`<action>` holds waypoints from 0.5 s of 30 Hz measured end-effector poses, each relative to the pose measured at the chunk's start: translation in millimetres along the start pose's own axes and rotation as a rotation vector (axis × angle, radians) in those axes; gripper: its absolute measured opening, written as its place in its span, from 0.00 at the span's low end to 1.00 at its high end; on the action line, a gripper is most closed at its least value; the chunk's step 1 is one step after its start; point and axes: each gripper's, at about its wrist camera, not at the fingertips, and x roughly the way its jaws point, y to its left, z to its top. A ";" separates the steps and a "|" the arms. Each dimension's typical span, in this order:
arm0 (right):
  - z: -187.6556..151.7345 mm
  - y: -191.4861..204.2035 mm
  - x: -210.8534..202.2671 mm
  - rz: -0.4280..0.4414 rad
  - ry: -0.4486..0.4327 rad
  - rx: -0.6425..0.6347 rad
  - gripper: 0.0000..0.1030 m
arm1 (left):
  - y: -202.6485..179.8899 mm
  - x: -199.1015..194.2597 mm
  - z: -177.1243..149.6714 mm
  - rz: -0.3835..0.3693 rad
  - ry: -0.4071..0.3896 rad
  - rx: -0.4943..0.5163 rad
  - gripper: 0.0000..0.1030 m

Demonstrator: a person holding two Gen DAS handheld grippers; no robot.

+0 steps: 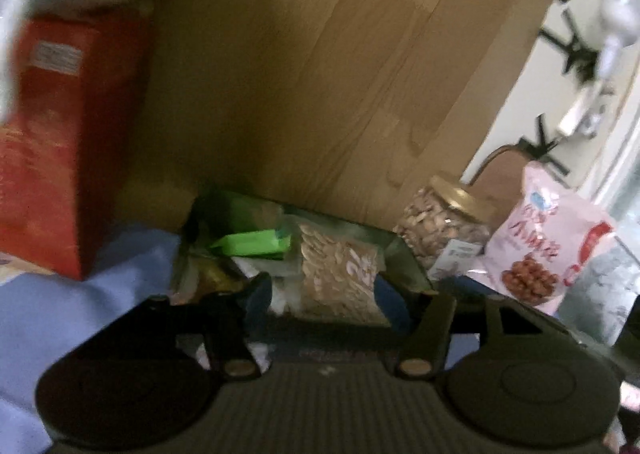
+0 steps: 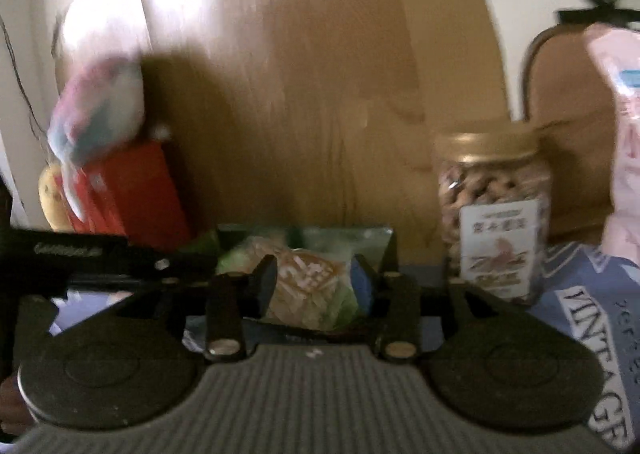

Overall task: Organize snacks
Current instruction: 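Carry the clear cracker bag into the black box and release it, then lower the right gripper onto the light green bag and grasp it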

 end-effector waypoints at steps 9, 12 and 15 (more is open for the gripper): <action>-68.7 4.7 -4.4 0.243 0.355 0.136 0.43 | 59.8 -105.6 -75.1 0.012 0.032 -0.178 0.63; -82.7 18.6 -1.2 0.295 0.429 0.136 0.40 | 72.3 -125.4 -102.6 0.022 0.051 -0.229 0.63; -86.0 32.3 -10.3 0.274 0.442 0.096 0.15 | 74.7 -129.6 -116.3 -0.003 0.059 -0.264 0.63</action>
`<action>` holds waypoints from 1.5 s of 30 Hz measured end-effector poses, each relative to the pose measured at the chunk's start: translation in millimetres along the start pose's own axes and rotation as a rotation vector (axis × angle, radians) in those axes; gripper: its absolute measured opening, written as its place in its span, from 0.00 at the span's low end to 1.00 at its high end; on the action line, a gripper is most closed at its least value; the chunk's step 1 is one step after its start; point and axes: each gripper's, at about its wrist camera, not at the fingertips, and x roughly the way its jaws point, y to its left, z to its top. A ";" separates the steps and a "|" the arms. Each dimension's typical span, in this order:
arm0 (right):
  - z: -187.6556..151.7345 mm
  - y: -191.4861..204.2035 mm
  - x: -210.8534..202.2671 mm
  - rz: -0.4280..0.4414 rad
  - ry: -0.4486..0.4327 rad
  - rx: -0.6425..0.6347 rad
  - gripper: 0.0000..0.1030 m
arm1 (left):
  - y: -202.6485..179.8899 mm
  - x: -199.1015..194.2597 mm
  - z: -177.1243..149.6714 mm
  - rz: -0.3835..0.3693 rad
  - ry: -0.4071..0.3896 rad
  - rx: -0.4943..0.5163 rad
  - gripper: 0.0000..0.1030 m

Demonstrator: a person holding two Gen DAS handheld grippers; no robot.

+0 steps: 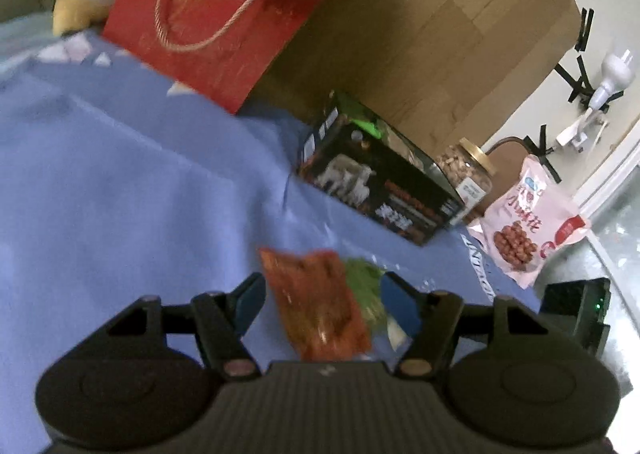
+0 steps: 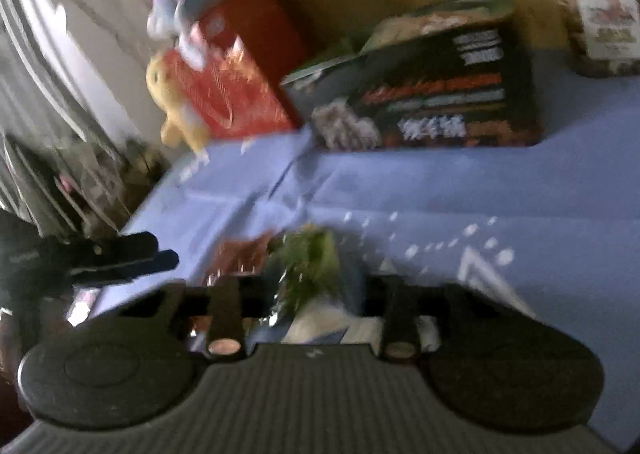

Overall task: Organize snacks
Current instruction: 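Lower the right gripper onto the light green bag and grasp it, then carry the light green bag into the black box and release it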

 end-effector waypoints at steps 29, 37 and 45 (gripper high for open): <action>-90.7 -9.5 -110.9 -0.082 -0.184 0.197 0.27 | -100.6 72.5 -60.7 -0.169 0.251 0.169 0.66; -91.0 -14.1 -108.3 -0.062 -0.187 0.201 0.17 | -100.9 78.6 -65.0 -0.296 0.288 0.089 0.11; -73.0 -6.8 -101.8 -0.017 -0.208 0.187 0.14 | -112.4 64.4 -53.4 -0.280 0.234 0.146 0.24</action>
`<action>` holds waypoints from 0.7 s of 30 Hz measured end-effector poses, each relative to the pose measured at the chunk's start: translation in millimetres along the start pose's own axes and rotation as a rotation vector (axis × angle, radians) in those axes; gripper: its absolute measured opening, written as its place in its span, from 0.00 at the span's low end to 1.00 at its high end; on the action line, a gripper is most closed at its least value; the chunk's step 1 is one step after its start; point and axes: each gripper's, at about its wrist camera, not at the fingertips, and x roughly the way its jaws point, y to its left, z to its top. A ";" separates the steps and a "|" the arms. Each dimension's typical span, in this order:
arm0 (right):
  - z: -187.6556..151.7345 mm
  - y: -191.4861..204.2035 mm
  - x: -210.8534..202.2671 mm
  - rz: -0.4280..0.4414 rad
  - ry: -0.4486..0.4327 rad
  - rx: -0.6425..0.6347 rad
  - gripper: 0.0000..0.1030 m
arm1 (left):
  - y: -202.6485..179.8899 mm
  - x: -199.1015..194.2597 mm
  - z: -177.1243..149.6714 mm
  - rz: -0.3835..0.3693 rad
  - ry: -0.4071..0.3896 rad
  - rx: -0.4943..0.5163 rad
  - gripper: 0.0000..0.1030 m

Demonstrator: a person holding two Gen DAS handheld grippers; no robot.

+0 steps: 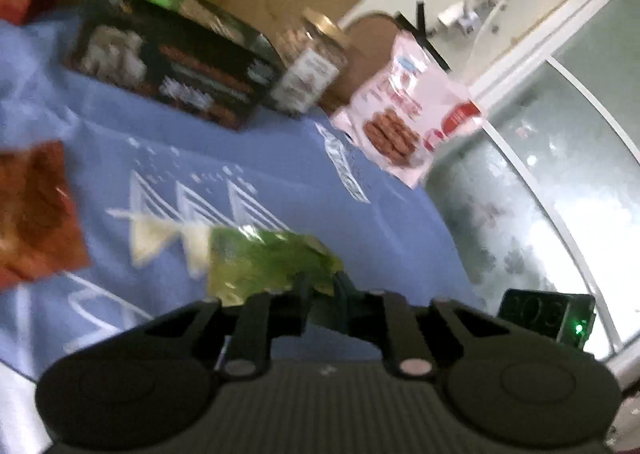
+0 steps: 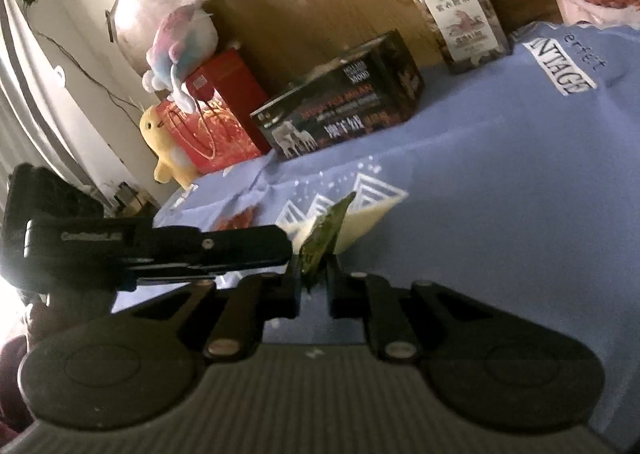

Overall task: Organize snacks
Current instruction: 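Carry the light green bag into the black box and release it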

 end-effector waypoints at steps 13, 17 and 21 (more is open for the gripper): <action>12.8 -49.8 -13.8 0.246 -0.036 0.422 0.14 | 30.1 -10.9 12.6 -0.115 -0.027 -0.185 0.55; 27.8 -33.8 -3.5 0.257 -0.014 0.344 0.14 | 21.1 -12.6 22.7 -0.112 -0.044 -0.126 0.21; 58.1 -8.1 9.7 0.217 -0.022 0.199 0.14 | 19.6 -24.9 45.8 -0.087 -0.098 -0.086 0.22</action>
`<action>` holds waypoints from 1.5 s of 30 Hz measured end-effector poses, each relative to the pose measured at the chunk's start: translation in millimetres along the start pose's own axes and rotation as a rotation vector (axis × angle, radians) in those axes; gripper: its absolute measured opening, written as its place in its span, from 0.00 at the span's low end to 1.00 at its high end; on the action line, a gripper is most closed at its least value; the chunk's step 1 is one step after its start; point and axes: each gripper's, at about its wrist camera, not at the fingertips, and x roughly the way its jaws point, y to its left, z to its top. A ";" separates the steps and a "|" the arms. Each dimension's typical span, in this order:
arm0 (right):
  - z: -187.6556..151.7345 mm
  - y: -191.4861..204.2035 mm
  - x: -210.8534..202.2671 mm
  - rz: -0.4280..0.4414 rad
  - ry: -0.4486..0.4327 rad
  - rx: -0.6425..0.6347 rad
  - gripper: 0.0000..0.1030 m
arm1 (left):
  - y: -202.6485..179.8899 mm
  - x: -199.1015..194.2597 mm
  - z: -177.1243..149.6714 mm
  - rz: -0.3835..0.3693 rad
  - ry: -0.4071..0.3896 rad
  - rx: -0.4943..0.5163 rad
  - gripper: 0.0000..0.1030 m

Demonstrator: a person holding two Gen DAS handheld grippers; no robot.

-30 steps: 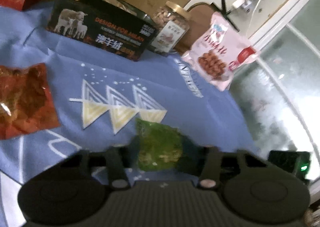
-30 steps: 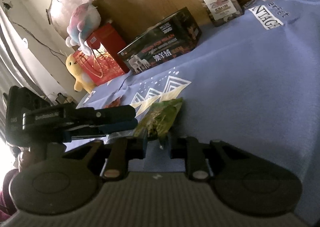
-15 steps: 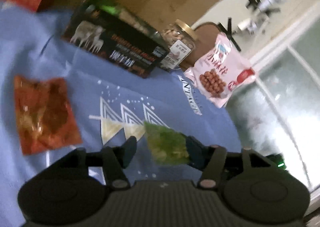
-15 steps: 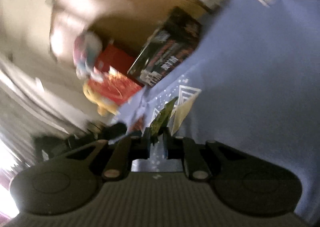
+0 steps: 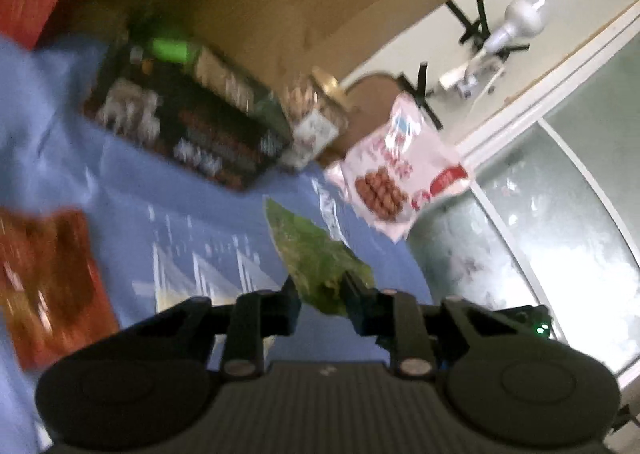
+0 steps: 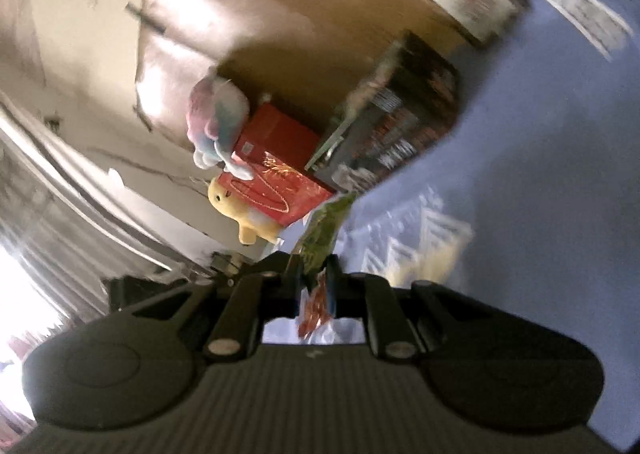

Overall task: Organize snacks
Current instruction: 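Carry the light green bag into the black box and release it, then grasp the red snack bag with the right gripper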

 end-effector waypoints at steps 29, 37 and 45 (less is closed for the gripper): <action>56.7 33.0 114.1 -0.275 -0.149 -0.419 0.46 | 28.1 -20.4 109.8 0.392 -0.262 0.170 0.49; 0.2 5.5 115.3 -0.171 0.180 -0.226 0.46 | 58.7 -72.5 15.1 0.404 -0.098 0.051 0.49; -22.7 6.2 148.7 -0.087 0.305 -0.105 0.42 | 88.3 -86.3 -28.0 0.327 -0.115 -0.129 0.46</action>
